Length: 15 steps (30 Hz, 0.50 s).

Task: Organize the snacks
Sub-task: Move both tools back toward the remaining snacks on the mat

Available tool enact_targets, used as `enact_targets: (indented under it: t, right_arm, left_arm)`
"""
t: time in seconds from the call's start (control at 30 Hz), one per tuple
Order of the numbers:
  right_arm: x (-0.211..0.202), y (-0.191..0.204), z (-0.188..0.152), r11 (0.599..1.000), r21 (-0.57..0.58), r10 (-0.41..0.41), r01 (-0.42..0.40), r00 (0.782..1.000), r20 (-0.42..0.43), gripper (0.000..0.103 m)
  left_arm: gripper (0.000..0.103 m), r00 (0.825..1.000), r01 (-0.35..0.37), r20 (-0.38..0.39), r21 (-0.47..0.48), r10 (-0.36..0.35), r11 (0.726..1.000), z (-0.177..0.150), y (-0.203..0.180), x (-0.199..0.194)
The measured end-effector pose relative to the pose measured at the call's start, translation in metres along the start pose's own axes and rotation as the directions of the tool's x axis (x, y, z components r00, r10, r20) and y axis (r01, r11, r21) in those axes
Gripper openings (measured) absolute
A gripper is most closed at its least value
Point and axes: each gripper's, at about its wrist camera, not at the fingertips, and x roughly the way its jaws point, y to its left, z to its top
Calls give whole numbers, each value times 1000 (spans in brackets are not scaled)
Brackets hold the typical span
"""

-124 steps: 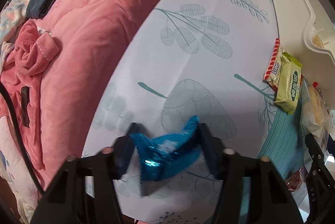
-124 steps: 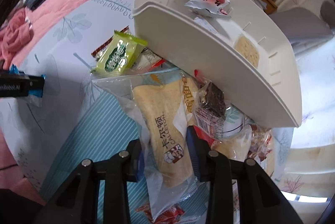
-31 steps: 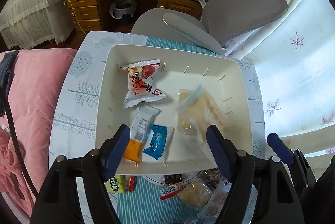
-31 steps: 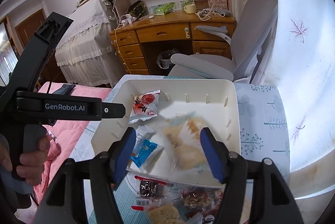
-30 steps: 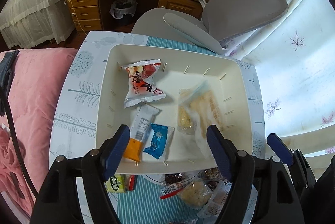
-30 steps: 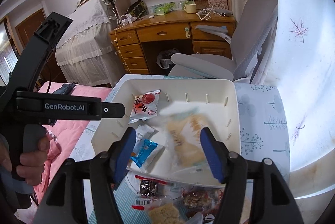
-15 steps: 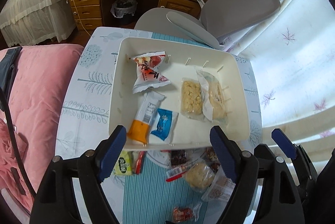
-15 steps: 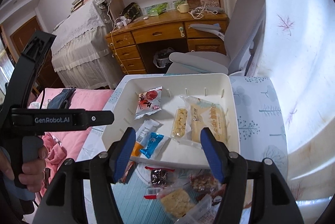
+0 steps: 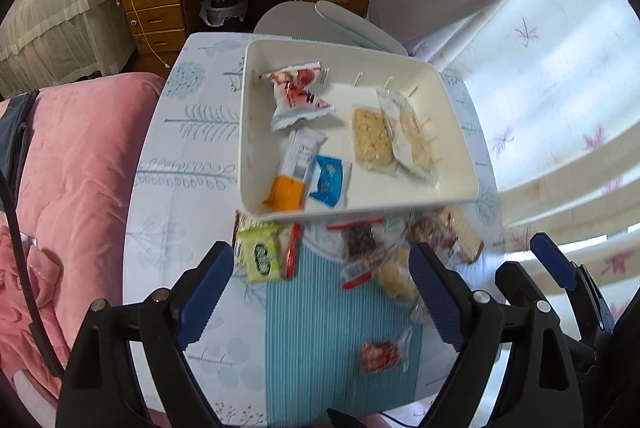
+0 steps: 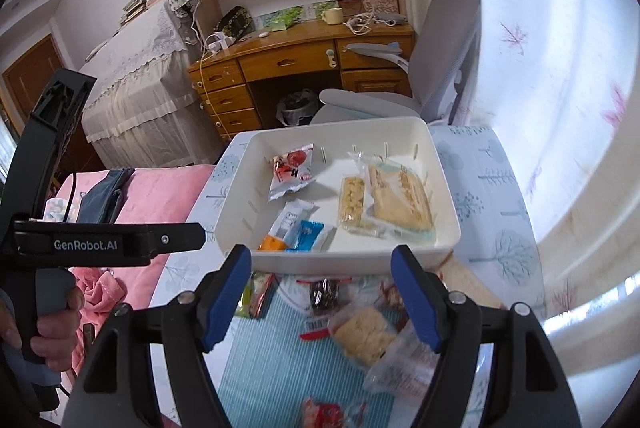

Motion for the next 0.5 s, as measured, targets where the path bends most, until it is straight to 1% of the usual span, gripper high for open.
enact_targets:
  t: [0.3,0.5]
  right_arm:
    - [-23,15,-40,997,44,-58,58,998,-4,75]
    - [-33,11,-66,992,67,-106,107,994,-20,75]
  left_arm:
    - [89,999,28,-31,48,-26,998,-47,9,-10]
    - [89,998,30,-50,68,-27,997,-72,9,-10]
